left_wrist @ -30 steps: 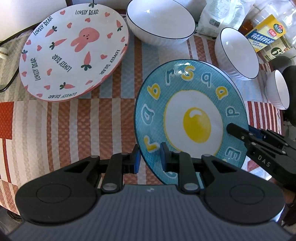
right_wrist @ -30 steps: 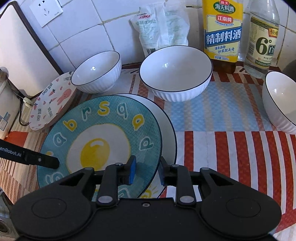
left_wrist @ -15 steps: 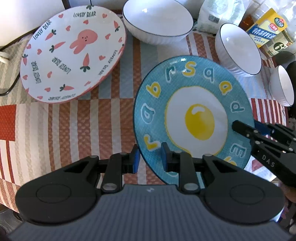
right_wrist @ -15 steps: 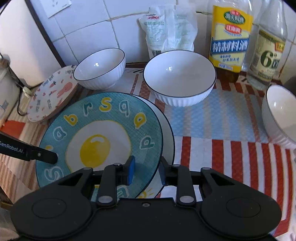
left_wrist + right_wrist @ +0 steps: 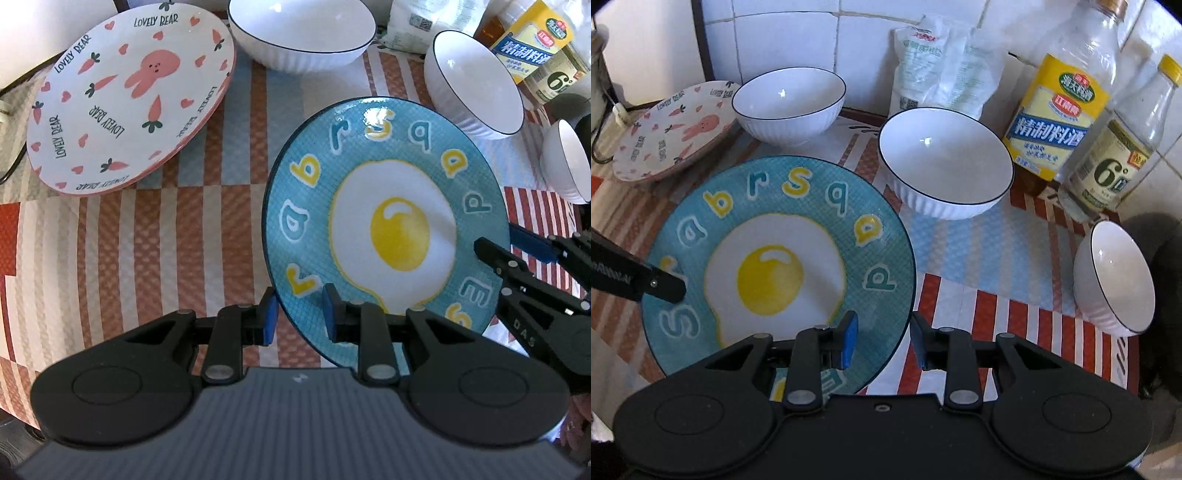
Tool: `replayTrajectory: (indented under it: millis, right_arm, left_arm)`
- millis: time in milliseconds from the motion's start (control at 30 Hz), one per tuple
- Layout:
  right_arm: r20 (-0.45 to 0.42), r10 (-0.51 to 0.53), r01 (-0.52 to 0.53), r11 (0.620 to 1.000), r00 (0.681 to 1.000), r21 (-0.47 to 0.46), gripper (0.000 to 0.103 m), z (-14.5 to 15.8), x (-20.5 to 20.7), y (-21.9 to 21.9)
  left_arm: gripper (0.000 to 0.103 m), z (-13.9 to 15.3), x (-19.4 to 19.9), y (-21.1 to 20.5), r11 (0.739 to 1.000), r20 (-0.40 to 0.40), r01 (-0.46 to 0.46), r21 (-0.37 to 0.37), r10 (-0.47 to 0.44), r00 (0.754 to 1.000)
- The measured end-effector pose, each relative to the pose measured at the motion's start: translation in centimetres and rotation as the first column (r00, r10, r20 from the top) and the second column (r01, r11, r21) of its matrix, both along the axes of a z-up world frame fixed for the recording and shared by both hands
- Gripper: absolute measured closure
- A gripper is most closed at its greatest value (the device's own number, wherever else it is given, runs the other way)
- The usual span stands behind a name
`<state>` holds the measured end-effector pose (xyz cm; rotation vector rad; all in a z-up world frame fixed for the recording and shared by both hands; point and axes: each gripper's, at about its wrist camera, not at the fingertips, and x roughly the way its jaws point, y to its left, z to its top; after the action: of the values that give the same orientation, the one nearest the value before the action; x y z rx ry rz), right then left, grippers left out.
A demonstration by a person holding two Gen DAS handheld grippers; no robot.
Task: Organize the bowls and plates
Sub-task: 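Open both tools and release the blue plate, then move both tools toward the pink bunny plate rim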
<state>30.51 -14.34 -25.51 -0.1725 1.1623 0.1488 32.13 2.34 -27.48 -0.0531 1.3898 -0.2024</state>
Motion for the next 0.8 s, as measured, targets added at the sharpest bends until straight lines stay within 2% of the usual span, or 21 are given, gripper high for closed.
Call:
replayTrajectory:
  millis: [167, 367, 500, 633, 800]
  right_arm:
    - [0.005, -0.001, 0.001, 0.999, 1.000, 0.040, 0.062, -0.2, 0.3, -0.5]
    - [0.029, -0.047, 0.042, 0.987, 0.998, 0.152, 0.062, 1.8, 0.4, -1.9]
    - [0.071, -0.041, 0.022, 0.969, 0.997, 0.247, 0.062, 4.4, 0.7, -2.4]
    - [0.112, -0.021, -0.021, 0.933, 0.993, 0.359, 0.061, 7.3, 0.9, -2.4]
    - [0.174, 0.042, -0.112, 0.904, 0.984, 0.412, 0.058, 10.7, 1.1, -1.0]
  left_arm:
    - [0.078, 0.3, 0.0, -0.5, 1.000, 0.003, 0.022, 0.011, -0.022, 1.000]
    - [0.078, 2.5, -1.4, -0.6, 0.995, 0.081, 0.078, 0.069, -0.084, 0.993]
    - [0.077, 5.0, -2.5, 0.9, 0.996, 0.138, 0.081, 0.046, -0.086, 0.987]
    - [0.077, 7.5, -3.3, 3.0, 0.998, 0.202, 0.066, 0.021, -0.069, 0.977]
    - [0.075, 11.0, -4.7, 5.6, 0.999, 0.283, 0.023, -0.026, -0.015, 0.959]
